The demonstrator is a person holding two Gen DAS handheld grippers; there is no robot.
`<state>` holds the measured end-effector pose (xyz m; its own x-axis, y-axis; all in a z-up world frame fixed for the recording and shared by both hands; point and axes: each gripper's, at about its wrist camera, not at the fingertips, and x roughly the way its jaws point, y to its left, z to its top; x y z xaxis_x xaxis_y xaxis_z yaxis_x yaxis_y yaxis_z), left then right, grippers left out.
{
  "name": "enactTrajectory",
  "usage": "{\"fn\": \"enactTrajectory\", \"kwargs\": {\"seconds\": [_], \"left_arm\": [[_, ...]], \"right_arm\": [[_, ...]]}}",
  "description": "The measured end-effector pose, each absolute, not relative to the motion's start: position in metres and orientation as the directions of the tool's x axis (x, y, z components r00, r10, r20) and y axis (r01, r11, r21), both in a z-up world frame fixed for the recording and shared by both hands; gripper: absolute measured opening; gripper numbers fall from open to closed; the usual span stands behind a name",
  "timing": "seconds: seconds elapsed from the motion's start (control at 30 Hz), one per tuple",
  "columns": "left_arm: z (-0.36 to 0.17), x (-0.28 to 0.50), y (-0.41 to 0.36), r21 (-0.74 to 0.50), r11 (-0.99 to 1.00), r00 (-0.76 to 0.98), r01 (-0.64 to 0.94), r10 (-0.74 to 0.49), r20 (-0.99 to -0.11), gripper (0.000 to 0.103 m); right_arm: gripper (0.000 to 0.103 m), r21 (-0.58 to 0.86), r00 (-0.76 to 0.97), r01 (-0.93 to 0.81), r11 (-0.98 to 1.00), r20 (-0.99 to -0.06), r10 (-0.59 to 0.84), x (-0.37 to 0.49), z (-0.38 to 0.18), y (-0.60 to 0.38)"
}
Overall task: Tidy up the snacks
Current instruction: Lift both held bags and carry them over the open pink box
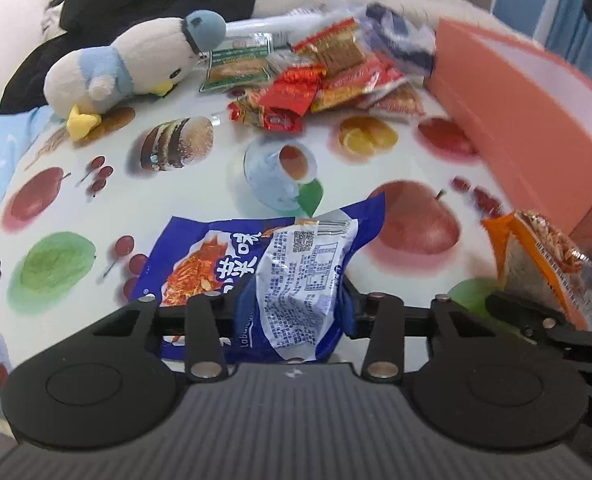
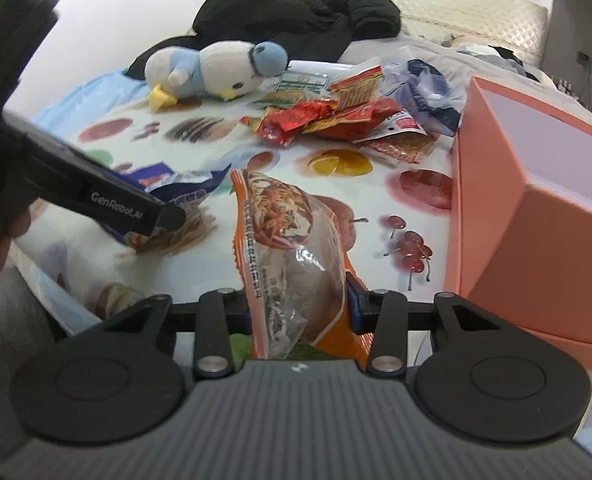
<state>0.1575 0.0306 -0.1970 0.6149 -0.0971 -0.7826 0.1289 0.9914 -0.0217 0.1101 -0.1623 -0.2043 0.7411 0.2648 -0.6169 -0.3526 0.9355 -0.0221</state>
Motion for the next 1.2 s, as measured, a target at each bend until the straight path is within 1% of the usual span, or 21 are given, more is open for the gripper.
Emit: {"fn": "enactTrajectory", "kwargs": {"seconds": [0.1, 0.27, 0.43, 0.6, 0.83, 1.03, 1.2], "left_arm": [[-0.185, 0.148, 0.030, -0.066, 0.993, 0.632, 0.103, -0.116, -0.766, 0.045], [-0.158, 0.134, 0.028, -0.178, 0.982, 0.661, 0.059, -0.171, -0.730, 0.044], [-0.123, 0.120, 0.019, -0.249, 0.967, 0.697, 0.063, -0.221, -0.682, 0.044], [-0.087, 0.108, 0.006, -0.289, 0.951, 0.723, 0.109, -0.275, -0.634, 0.044], [-0.051, 0.093, -0.011, -0.359, 0.922, 0.745, 0.144, -0.340, -0.574, 0.044], [-0.043, 0.085, -0.032, -0.387, 0.900, 0.730, 0.202, -0.402, -0.553, 0.044], [-0.040, 0.086, -0.049, -0.399, 0.883, 0.711, 0.246, -0.444, -0.545, 0.044]], "right_arm": [[0.044, 0.016, 0.745, -0.338, 0.941, -0.607, 0.278, 0.108, -0.194, -0.168], [0.043, 0.057, 0.758, -0.320, 0.946, -0.583, 0.292, 0.101, -0.171, -0.177], [0.043, 0.126, 0.775, -0.280, 0.952, -0.556, 0.302, 0.089, -0.143, -0.191], [0.043, 0.155, 0.804, -0.242, 0.958, -0.521, 0.287, 0.078, -0.114, -0.200], [0.043, 0.183, 0.854, -0.179, 0.967, -0.459, 0.245, 0.063, -0.080, -0.215], [0.043, 0.171, 0.882, -0.132, 0.976, -0.429, 0.195, 0.046, -0.065, -0.232], [0.043, 0.162, 0.883, -0.087, 0.983, -0.443, 0.151, 0.040, -0.065, -0.247]]}}
